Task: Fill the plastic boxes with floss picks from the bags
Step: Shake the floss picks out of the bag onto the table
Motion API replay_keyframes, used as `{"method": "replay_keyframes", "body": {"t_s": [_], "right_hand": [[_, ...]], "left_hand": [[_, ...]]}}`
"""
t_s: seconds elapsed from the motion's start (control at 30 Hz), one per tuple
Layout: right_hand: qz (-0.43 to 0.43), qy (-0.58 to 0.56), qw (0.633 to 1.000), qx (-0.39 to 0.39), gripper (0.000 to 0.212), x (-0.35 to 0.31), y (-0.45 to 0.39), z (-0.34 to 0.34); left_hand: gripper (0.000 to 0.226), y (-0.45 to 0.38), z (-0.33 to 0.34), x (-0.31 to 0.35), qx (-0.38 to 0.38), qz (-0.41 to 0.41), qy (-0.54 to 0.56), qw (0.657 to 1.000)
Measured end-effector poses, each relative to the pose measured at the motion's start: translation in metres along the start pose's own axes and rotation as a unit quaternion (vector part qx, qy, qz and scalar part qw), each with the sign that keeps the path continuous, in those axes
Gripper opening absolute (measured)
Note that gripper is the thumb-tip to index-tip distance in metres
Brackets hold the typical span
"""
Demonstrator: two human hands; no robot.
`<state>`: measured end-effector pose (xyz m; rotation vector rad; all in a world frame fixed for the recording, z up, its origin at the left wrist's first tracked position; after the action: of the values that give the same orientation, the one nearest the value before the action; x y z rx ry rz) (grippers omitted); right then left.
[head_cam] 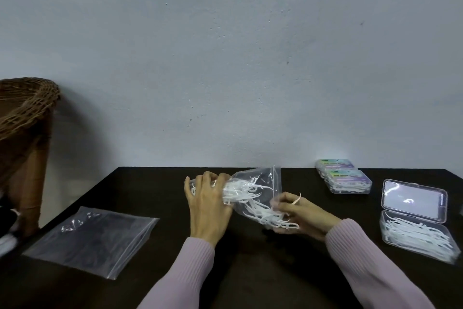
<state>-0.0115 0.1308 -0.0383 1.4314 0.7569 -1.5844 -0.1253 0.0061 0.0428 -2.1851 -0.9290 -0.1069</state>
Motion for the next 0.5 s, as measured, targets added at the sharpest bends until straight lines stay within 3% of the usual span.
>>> {"method": "replay_keyframes", "body": {"t_s": [0.07, 0.13, 0.33, 0.5], "right_hand": [[0.016, 0.049, 0.998, -0.03, 0.039, 0.004, 0.003, 0.009], [0.014, 0.1, 0.994, -0.045, 0.046, 0.005, 0.004, 0.015], [-0.027, 0.23, 0.972, -0.042, 0.022, -0.005, 0.003, 0.016], [-0.071, 0.257, 0.963, -0.036, 0.012, -0.015, 0.006, 0.015]], "left_hand": [[0.05, 0.002, 0.001, 0.005, 0.006, 0.011, -0.001, 1.0], [0.05, 0.004, 0.001, 0.011, 0.018, 0.032, -0.008, 0.999], [0.061, 0.006, -0.009, 0.021, 0.081, 0.081, -0.013, 0.993], [0.067, 0.003, -0.007, 0.013, 0.082, 0.077, -0.029, 0.993]]}}
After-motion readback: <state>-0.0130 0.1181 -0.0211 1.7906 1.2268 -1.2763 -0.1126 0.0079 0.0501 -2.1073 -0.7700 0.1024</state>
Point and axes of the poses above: each hand's wrist, its own y-axis away from the middle knuckle, its own z-axis out of the palm, x = y × z, the point moved 10 cm from there along -y, towards the middle knuckle, and after that the axes turned 9 degrees about -z, right-handed, at the moved point
